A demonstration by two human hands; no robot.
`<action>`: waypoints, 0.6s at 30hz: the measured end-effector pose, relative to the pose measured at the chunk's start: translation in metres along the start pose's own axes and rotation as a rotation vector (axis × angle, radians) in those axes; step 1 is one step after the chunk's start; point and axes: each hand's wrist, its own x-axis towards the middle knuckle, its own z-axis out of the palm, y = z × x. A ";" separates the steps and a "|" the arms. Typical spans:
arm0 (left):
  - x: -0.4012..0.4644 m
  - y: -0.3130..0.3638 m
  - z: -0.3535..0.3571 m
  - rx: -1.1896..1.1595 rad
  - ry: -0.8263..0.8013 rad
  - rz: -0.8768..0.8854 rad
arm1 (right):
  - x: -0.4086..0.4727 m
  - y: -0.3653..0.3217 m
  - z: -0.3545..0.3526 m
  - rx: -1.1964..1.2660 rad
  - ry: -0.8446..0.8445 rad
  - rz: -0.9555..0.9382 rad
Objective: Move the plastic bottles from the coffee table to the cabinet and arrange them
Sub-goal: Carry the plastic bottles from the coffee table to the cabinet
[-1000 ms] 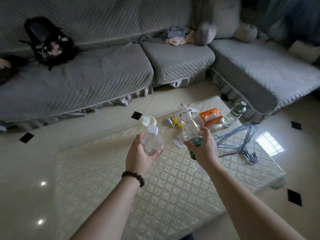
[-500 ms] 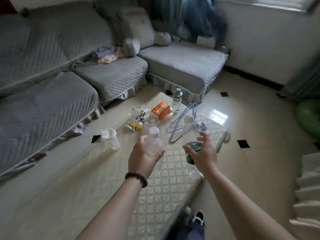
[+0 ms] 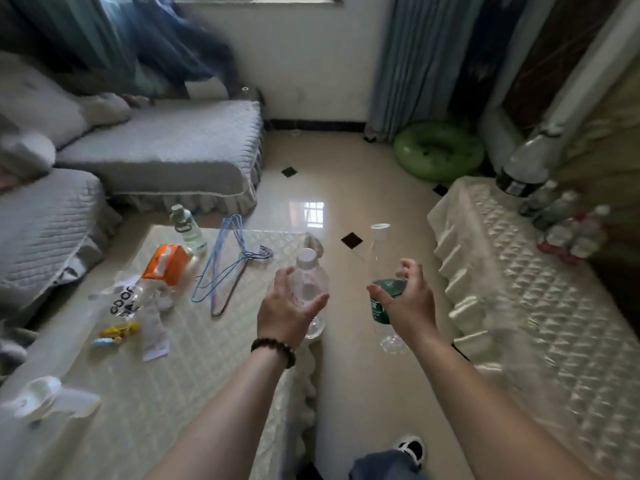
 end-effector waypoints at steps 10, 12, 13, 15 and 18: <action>0.052 0.139 0.168 -0.055 -0.226 0.141 | 0.089 0.086 -0.155 0.004 0.273 0.104; 0.058 0.169 0.203 -0.078 -0.262 0.169 | 0.106 0.103 -0.187 -0.006 0.323 0.112; 0.060 0.183 0.221 -0.090 -0.284 0.178 | 0.114 0.111 -0.202 -0.009 0.344 0.122; 0.062 0.210 0.252 -0.110 -0.340 0.190 | 0.126 0.129 -0.231 -0.008 0.385 0.159; 0.063 0.244 0.292 -0.115 -0.394 0.238 | 0.138 0.153 -0.267 -0.010 0.449 0.228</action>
